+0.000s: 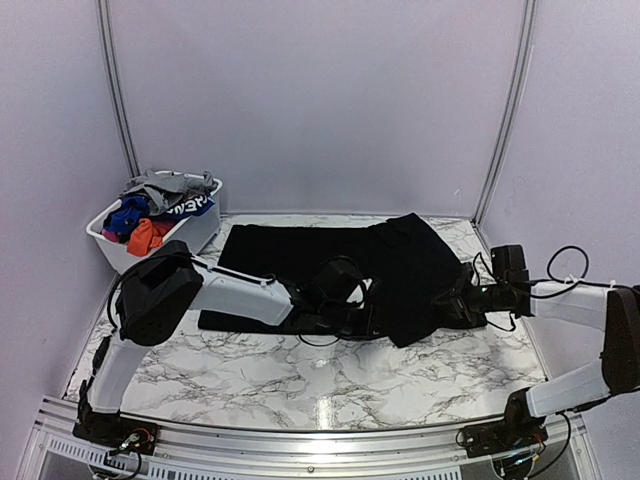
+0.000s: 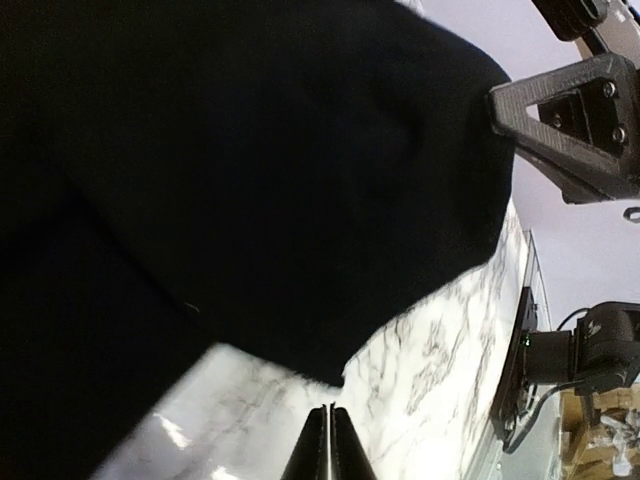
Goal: Fold and stack the mixed laundry pile
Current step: Pick up the flattened T-shirt from the center of the board, then adjust the flattened T-shirt at the center of the board.
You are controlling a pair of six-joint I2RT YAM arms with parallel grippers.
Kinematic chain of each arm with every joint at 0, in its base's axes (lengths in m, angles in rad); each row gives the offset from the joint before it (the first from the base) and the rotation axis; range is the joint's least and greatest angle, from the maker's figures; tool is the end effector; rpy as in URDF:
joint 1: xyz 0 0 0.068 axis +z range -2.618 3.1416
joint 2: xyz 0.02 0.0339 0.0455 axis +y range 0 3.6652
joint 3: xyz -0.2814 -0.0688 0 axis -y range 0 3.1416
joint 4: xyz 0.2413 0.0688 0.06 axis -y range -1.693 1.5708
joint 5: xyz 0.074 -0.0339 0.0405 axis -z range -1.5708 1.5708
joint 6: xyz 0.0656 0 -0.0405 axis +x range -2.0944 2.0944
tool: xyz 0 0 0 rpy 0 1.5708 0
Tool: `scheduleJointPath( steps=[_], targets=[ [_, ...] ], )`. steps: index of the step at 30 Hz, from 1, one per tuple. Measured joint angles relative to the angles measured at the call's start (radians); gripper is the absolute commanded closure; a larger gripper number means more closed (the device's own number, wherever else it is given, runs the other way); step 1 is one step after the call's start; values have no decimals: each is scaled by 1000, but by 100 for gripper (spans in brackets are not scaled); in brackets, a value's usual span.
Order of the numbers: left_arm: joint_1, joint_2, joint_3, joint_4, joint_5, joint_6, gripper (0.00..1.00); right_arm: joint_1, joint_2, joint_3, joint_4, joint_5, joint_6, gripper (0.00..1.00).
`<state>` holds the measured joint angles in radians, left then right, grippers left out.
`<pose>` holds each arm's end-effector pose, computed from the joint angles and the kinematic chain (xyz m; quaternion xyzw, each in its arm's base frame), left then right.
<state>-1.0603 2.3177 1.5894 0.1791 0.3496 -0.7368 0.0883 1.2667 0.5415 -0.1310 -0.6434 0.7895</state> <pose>0.2476 -0.4881 0.1334 0.2223 0.8342 -0.4712 0.1811 0.2346 0.0603 0.1713 0.2014 0.8727 0.4091 0.1745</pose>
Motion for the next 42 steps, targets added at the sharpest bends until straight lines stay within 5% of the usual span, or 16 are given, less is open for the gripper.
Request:
scheduleJointPath(
  steps=[5, 8, 19, 29, 42],
  targets=[
    [76, -100, -32, 0, -45, 10, 46, 0, 125, 142, 112, -13, 31, 100],
    [125, -166, -51, -6, -79, 18, 36, 0, 236, 201, 179, -15, 50, 100],
    [206, -292, -219, -73, -163, 46, 32, 0, 537, 380, 305, 16, 128, 94],
    [260, -339, -286, -99, -202, 47, 25, -20, 643, 559, 354, 37, 139, 51],
    [304, -435, -374, -132, -229, 72, 21, -18, 427, 492, 131, 95, -36, 54]
  ],
)
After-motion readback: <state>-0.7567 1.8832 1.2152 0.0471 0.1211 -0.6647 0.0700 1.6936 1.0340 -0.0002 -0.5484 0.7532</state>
